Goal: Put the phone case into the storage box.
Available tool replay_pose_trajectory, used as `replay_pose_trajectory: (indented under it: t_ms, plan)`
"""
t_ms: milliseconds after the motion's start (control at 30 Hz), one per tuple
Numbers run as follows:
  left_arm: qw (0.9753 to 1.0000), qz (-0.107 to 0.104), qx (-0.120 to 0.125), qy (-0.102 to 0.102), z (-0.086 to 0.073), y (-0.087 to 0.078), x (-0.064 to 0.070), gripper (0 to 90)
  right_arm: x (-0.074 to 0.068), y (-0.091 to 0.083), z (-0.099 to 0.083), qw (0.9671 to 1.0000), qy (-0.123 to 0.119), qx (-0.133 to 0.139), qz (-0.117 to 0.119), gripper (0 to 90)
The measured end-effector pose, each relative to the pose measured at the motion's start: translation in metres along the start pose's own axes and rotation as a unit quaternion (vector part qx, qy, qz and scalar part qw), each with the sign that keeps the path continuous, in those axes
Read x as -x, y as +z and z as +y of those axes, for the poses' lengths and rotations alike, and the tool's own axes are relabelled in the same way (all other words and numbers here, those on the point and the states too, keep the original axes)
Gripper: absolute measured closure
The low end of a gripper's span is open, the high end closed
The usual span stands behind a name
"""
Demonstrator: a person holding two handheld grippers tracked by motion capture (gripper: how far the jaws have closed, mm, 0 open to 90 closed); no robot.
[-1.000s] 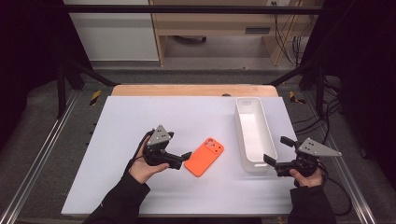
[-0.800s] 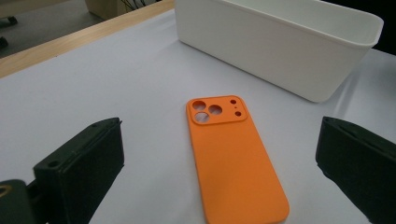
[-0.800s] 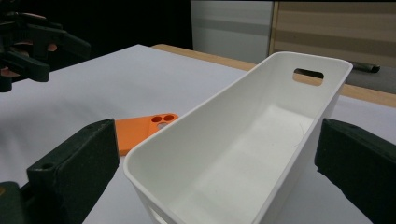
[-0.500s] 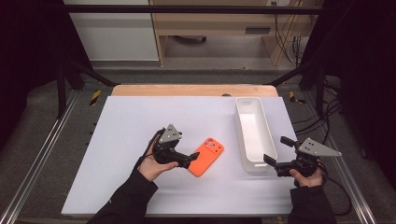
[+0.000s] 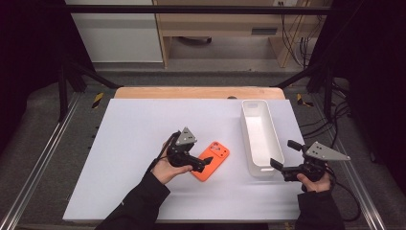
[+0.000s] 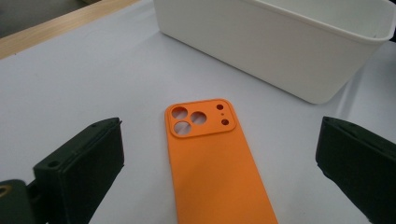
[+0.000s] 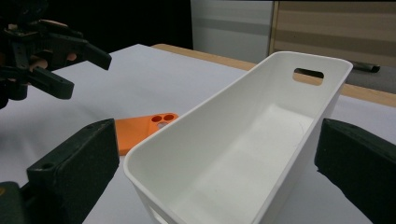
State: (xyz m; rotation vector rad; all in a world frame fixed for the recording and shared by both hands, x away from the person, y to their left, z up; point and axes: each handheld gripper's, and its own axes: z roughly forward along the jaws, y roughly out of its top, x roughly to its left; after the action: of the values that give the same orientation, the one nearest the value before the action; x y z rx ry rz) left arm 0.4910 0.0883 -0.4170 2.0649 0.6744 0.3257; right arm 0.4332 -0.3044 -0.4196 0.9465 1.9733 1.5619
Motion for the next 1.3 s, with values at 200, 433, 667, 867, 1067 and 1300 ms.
replay_pose_trajectory:
  t_ms: [200,433,667,867,1067,1300]
  plan:
    - [0.9999,0.002,-0.013,0.001,0.000,0.010,0.002,0.4,0.000,0.000,0.000,1.0000,0.000,0.001,0.001,0.4]
    - [0.9995,0.005,-0.032,-0.003,0.000,0.022,0.002,0.2,0.000,0.000,0.000,1.0000,0.001,0.001,0.001,0.4]
    - [0.9987,0.009,-0.050,0.000,-0.003,0.033,0.003,0.0,0.000,0.000,0.000,1.0000,0.000,0.001,0.001,0.4]
    - [0.9982,0.011,-0.059,-0.004,-0.005,0.041,0.003,0.0,0.000,0.000,0.000,1.0000,0.000,0.001,0.001,0.4]
    - [0.9972,0.012,-0.074,-0.006,-0.007,0.050,0.004,0.0,0.000,0.000,0.000,1.0000,0.000,0.001,0.001,0.4]
    - [0.9960,0.013,-0.088,-0.006,-0.010,0.060,0.005,0.0,0.000,0.000,0.000,1.0000,0.002,0.001,0.001,0.4]
